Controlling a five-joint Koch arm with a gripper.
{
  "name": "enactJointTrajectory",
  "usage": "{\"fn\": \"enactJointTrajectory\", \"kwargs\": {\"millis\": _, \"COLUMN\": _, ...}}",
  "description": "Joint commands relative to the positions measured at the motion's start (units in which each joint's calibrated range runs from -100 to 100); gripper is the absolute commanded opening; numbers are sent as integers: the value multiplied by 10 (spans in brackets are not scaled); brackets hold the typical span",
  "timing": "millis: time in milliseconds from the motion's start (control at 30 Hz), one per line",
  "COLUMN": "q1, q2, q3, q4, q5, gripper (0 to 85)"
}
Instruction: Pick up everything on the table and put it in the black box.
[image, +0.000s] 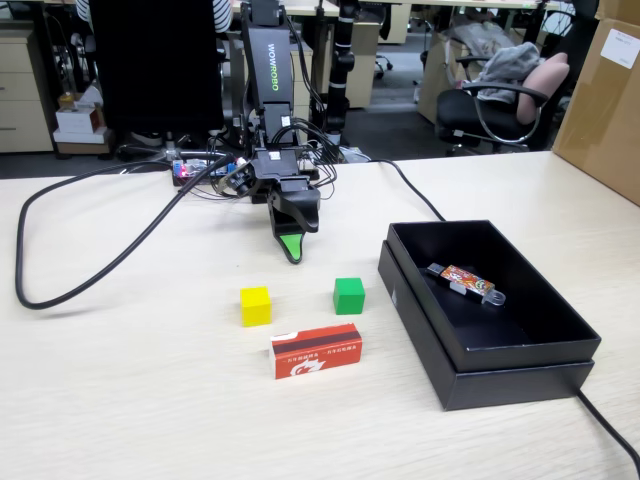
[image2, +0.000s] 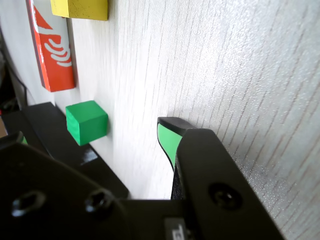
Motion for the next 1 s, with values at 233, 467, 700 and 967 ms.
{"fn": "enactJointTrajectory", "kwargs": {"millis": 233, "q1": 0, "q2": 4, "q3": 3, "q4": -4, "q5": 0, "gripper": 493}}
{"fn": "enactJointTrajectory", "kwargs": {"millis": 467, "q1": 5, "q2": 1, "q3": 1, "q4": -4, "q5": 1, "gripper": 491}}
{"fn": "enactJointTrajectory", "kwargs": {"millis": 700, "q1": 0, "q2": -12, "q3": 107, "q4": -162, "q5": 9, "gripper": 493}}
{"fn": "enactJointTrajectory", "kwargs": {"millis": 967, "q1": 23, "q2": -20, "q3": 342, "q4": -432, "q5": 42, "gripper": 488}}
